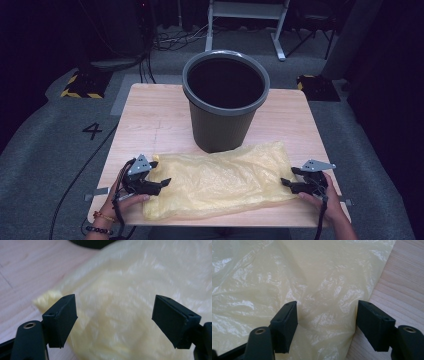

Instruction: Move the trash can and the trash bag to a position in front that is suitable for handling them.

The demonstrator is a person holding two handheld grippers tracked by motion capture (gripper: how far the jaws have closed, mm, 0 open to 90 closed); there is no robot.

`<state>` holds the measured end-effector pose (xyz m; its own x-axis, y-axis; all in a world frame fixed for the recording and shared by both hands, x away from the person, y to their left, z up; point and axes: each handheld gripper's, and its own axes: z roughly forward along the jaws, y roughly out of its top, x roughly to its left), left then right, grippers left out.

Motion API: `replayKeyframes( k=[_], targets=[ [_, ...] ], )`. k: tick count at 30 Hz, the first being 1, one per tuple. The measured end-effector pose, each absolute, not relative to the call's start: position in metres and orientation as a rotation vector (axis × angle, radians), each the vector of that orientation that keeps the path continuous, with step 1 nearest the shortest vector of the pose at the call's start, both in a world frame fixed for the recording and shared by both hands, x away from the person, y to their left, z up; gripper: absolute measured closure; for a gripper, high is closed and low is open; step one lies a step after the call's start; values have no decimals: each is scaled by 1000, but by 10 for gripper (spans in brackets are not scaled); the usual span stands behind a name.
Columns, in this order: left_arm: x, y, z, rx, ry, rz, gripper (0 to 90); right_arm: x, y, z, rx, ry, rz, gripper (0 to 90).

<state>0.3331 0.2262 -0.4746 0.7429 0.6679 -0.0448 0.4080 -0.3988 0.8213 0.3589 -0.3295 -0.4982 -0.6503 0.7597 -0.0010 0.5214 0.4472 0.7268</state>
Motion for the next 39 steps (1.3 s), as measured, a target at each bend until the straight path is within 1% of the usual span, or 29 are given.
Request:
replayKeyframes(
  k=[4, 6, 12, 30, 34, 37, 39],
  targets=[
    [328, 218, -470, 2050, 768, 376, 193, 359, -328, -498, 1105, 2370, 1018, 331],
    [328, 212, -474, 2109, 748, 385, 193, 359, -328, -498, 1107, 2364, 1019, 331],
    [330, 203, -482, 2203, 730, 403, 193, 358, -328, -499, 1110, 2353, 1030, 330],
    [333, 199, -477, 2158, 739, 416, 202, 359, -328, -499, 1105, 2356, 1029, 317],
    [336, 195, -477, 2160, 733, 406, 202, 357, -328, -500, 1104, 2351, 1034, 315],
    [336, 194, -476, 2138, 735, 385, 221, 357, -329, -500, 1104, 2351, 1032, 314],
    [337, 194, -474, 2124, 739, 382, 216, 357, -328, -500, 1104, 2351, 1032, 314]
  ],
)
